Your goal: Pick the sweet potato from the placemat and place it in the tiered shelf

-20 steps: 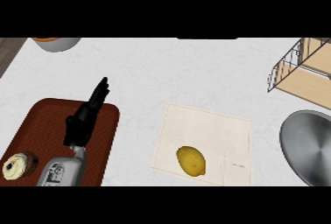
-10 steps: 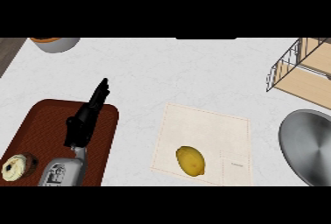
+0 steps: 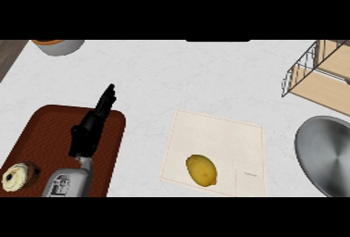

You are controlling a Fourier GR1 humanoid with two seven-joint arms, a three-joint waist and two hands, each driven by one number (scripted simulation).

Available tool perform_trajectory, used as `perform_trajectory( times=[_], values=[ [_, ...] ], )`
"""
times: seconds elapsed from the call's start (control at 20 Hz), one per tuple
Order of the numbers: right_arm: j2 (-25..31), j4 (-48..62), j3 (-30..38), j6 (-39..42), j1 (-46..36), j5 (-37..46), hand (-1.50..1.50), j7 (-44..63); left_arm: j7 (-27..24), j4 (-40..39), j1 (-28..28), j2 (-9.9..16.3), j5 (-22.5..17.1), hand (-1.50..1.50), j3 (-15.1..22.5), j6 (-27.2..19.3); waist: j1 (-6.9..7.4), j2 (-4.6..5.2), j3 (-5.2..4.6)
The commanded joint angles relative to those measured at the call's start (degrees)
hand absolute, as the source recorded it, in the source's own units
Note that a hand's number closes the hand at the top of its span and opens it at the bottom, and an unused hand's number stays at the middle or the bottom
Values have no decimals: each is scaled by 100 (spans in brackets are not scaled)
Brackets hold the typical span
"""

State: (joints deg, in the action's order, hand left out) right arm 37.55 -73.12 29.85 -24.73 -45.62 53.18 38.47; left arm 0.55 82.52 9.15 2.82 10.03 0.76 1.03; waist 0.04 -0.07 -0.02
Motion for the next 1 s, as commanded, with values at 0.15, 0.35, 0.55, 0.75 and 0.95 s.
perform_trajectory(
  times=[0.15, 0.35, 0.55, 0.75, 0.95],
  values=[
    [112, -791, 556, -506, -160, -450, -150, 314, -24, -64, 3, 110, -42, 0, -107, 59, -41, -11, 1],
    [764, -1248, 1120, -8, -10, -646, -150, 804, -91, -111, 2, 75, -11, 0, -76, 37, -114, -23, 0],
    [961, -2026, 1509, 753, 417, -557, -150, 1837, 113, 13, -22, -117, 131, 0, 32, -208, -177, -45, -3],
    [1141, -2764, 2078, 1974, 1077, -1020, -150, 2453, 435, 388, -1, 206, -112, 0, -184, 80, -217, -76, 0],
    [1143, -3475, 3130, 2990, 1941, -1902, -150, 2329, 125, 206, -194, 110, -40, 0, -182, -62, -347, -95, 5]
  ],
)
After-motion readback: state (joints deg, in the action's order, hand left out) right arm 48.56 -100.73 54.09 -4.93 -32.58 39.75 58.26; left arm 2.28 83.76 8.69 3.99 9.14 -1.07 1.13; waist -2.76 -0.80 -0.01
